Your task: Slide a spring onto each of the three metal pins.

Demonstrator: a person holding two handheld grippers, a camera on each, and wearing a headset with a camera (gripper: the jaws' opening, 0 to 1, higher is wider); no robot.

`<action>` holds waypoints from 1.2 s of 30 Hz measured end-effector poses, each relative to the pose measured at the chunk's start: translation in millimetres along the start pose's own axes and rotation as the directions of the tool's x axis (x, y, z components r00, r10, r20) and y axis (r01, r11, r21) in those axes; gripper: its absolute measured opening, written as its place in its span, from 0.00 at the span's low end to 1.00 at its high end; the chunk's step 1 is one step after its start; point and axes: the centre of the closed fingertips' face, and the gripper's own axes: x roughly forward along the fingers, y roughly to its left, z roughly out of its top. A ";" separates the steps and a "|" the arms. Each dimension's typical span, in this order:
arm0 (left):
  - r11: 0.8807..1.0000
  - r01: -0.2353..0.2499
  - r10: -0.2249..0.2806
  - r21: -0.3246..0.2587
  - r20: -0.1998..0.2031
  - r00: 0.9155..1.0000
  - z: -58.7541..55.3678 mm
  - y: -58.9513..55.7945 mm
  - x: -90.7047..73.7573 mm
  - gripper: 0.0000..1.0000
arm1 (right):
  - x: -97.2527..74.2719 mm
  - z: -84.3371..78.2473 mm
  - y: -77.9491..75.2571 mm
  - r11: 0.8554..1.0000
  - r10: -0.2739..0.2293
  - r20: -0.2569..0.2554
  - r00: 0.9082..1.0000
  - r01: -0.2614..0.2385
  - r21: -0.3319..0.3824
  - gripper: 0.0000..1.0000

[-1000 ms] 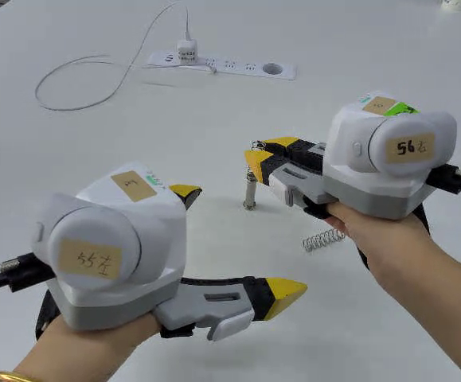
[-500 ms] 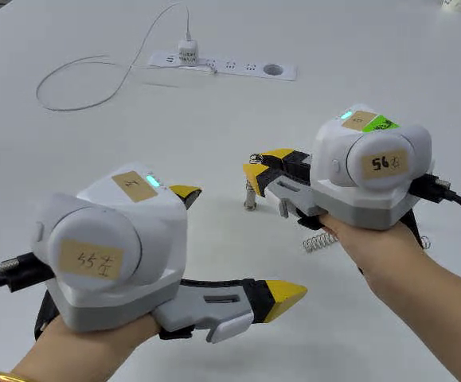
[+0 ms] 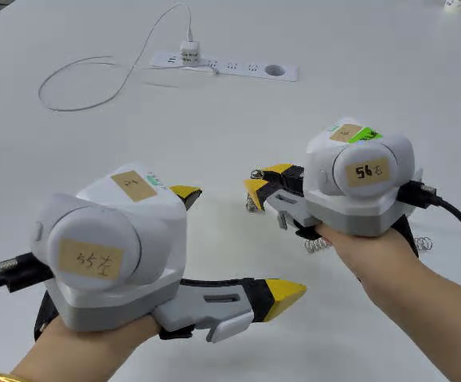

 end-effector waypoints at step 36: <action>1.000 -0.020 0.021 0.008 -0.016 1.000 -3.1 2.9 0.6 0.87 | -29.5 16.6 1.6 0.998 -0.001 0.023 1.000 -0.001 0.059 0.31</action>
